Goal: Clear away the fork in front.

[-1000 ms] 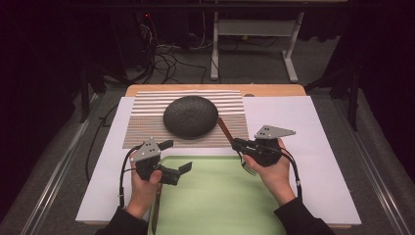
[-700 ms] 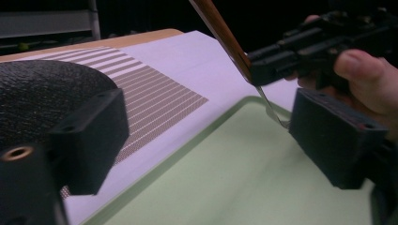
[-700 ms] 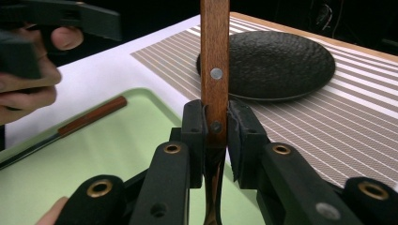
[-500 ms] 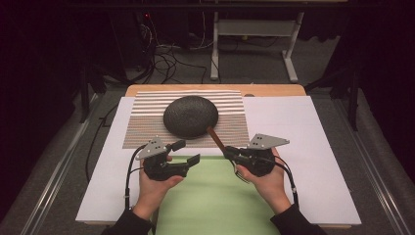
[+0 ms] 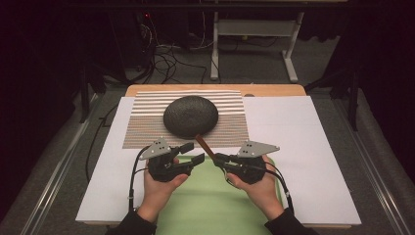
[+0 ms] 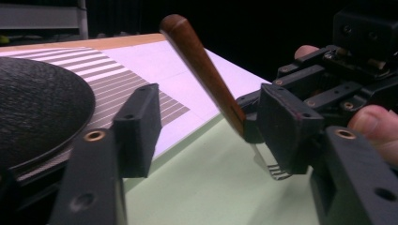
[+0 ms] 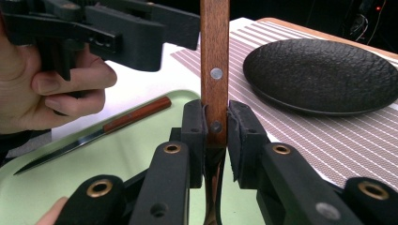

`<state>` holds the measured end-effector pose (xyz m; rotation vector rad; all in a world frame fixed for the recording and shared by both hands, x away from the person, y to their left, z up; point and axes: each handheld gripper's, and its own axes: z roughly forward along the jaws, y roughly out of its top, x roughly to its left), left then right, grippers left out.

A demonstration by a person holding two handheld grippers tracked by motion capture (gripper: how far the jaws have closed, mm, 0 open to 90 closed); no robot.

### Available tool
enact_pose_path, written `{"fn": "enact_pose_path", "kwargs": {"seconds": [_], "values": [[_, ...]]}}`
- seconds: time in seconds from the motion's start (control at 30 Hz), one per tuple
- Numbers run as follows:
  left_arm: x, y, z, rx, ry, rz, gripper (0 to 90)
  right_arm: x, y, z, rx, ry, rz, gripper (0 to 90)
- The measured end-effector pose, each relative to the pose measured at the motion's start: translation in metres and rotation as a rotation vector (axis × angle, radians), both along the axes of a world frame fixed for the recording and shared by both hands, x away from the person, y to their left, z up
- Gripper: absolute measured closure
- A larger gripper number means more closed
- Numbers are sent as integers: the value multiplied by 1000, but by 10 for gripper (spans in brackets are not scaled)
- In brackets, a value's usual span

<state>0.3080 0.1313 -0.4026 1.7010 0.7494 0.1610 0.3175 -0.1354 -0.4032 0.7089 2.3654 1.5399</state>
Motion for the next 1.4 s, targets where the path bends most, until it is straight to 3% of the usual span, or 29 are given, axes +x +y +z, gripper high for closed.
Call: {"fn": "enact_pose_path", "kwargs": {"seconds": [0.23, 0.47, 0.53, 0.63, 0.73, 0.87, 1.0, 1.13, 1.23, 1.4], "values": [[2, 1, 0, -32, 18, -4, 472, -5, 8, -1, -13, -18, 17, 784], [4, -4, -2, -29, 56, -17, 525, -9, 14, -1, -23, -36, 31, 784], [5, -4, -3, -36, 65, -25, 581, -10, 15, -2, -24, -40, 34, 783], [8, -2, -3, -105, 104, -97, 697, -12, 18, -1, -47, -70, 40, 782], [8, -1, -3, -101, 113, -94, 746, -13, 20, -3, -45, -77, 43, 796], [10, 3, -6, -105, 126, -95, 748, -10, 13, -2, -17, -68, 51, 647], [10, 6, -7, -104, 123, -102, 749, -8, 3, -2, -2, -72, 19, 489], [10, 10, -8, -112, 131, -98, 749, -6, -6, -2, -18, -53, -29, 176], [10, 13, -9, -108, 128, -101, 750, -4, -15, -2, -6, -34, -57, 1], [8, 18, -9, -96, 117, -113, 751, -2, -39, -4, 35, -38, -98, 0]]}}
